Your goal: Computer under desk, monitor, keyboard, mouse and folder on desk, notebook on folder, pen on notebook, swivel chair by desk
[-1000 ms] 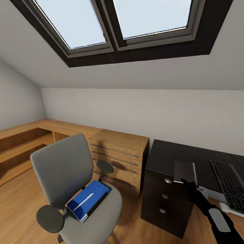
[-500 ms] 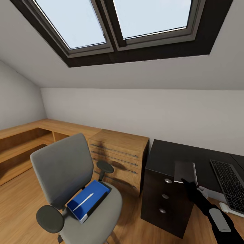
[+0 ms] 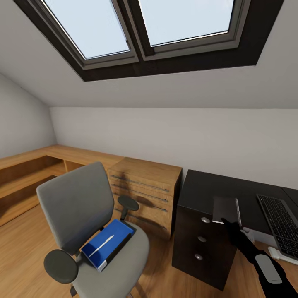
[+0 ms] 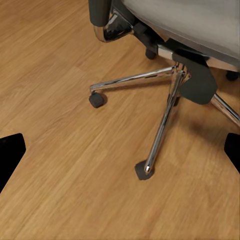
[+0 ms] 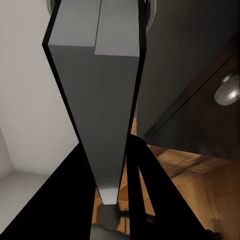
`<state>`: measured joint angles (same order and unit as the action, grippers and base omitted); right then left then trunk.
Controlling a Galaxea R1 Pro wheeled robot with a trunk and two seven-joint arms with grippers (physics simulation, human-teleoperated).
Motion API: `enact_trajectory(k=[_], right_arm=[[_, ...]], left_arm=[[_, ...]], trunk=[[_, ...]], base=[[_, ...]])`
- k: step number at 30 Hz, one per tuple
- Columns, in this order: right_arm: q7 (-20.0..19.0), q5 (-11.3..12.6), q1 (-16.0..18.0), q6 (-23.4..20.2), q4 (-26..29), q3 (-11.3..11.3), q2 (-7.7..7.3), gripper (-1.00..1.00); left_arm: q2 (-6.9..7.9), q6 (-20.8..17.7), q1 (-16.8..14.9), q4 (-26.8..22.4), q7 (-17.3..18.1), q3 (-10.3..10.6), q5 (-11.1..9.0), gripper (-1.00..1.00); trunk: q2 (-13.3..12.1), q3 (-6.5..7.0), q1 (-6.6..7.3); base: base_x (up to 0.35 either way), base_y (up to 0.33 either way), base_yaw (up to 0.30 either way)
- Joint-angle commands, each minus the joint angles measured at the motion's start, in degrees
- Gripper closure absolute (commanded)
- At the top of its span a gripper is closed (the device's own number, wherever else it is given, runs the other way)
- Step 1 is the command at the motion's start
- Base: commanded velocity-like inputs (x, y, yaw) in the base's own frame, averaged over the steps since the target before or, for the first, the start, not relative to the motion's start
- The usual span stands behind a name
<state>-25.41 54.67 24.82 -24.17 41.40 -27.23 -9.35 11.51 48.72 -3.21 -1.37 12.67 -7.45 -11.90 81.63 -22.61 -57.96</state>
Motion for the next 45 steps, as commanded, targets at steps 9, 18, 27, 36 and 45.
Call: enact_trajectory(k=[9, 18, 27, 36, 45], right_arm=[[-0.07, 0.45, 0.06, -0.53, 0.0, -0.19, -0.03, 1.0], [-0.07, 0.46, 0.06, -0.53, 0.0, -0.19, -0.05, 1.0], [-0.07, 0.49, 0.06, -0.53, 0.0, -0.19, -0.05, 1.0], [-0.07, 0.51, 0.06, -0.53, 0.0, -0.19, -0.05, 1.0], [-0.07, 0.53, 0.06, -0.53, 0.0, -0.19, -0.05, 1.0]], left_arm=[[-0.63, -0.02, -0.04, 0.05, 0.56, -0.46, -0.23, -1.0], [-0.76, -0.03, -0.04, 0.05, 0.59, -0.46, -0.23, -1.0], [-0.78, -0.03, -0.04, 0.05, 0.6, -0.46, -0.23, -1.0], [-0.78, -0.03, -0.04, 0.05, 0.57, -0.46, -0.23, -1.0], [-0.78, -0.03, -0.04, 0.05, 0.6, -0.5, -0.23, -1.0]], trunk=[[3.66, -1.69, -1.98], [7.27, -3.3, -3.96], [10.88, -4.92, -5.94], [13.29, -5.99, -7.25], [13.29, -5.99, -7.25]], base=[[0.0, 0.0, 0.0], [0.0, 0.0, 0.0], [0.0, 0.0, 0.0], [0.0, 0.0, 0.0], [0.0, 0.0, 0.0]])
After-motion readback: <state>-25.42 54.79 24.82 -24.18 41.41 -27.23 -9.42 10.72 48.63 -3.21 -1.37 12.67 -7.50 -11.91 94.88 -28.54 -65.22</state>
